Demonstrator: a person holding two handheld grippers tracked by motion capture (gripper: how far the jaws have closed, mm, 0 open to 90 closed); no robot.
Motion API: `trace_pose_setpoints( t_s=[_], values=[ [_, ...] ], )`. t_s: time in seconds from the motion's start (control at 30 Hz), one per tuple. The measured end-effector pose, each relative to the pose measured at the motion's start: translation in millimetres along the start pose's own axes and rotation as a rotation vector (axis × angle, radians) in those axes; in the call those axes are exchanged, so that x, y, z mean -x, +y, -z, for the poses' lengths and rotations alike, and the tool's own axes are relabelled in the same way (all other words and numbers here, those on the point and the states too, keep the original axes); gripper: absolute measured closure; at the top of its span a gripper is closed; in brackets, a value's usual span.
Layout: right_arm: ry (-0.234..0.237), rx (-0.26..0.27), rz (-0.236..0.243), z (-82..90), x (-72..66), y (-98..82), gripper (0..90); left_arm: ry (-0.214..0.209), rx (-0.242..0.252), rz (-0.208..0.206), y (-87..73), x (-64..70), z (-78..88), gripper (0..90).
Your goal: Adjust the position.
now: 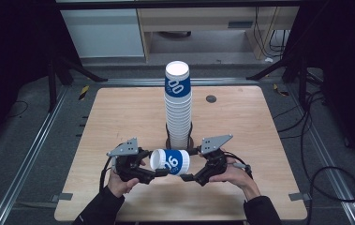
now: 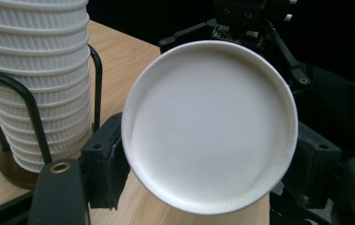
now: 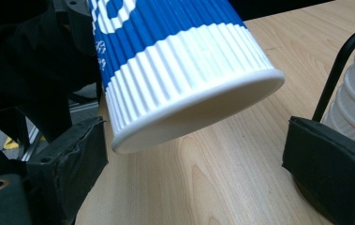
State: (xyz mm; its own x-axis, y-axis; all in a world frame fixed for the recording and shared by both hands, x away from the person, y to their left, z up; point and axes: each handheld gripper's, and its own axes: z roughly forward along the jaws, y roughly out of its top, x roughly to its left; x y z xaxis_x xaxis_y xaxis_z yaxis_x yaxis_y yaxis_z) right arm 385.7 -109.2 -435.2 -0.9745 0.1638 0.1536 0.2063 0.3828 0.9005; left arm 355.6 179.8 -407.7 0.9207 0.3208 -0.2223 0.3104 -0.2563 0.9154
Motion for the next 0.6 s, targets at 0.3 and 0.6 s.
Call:
trace_pose_setpoints(
  t_s=[0.3,0.6],
  values=[
    [0.046,0.032,-0.006,-3.8,-0.2,0.3,6.2,-0.035,0.005,-0.015,1.6,5.7,-2.5,26.6],
    [0.129,0.046,-0.019,-11.5,-0.9,-1.7,10.3,-0.07,-0.009,-0.016,-0.6,7.6,-9.0,26.6]
  ],
)
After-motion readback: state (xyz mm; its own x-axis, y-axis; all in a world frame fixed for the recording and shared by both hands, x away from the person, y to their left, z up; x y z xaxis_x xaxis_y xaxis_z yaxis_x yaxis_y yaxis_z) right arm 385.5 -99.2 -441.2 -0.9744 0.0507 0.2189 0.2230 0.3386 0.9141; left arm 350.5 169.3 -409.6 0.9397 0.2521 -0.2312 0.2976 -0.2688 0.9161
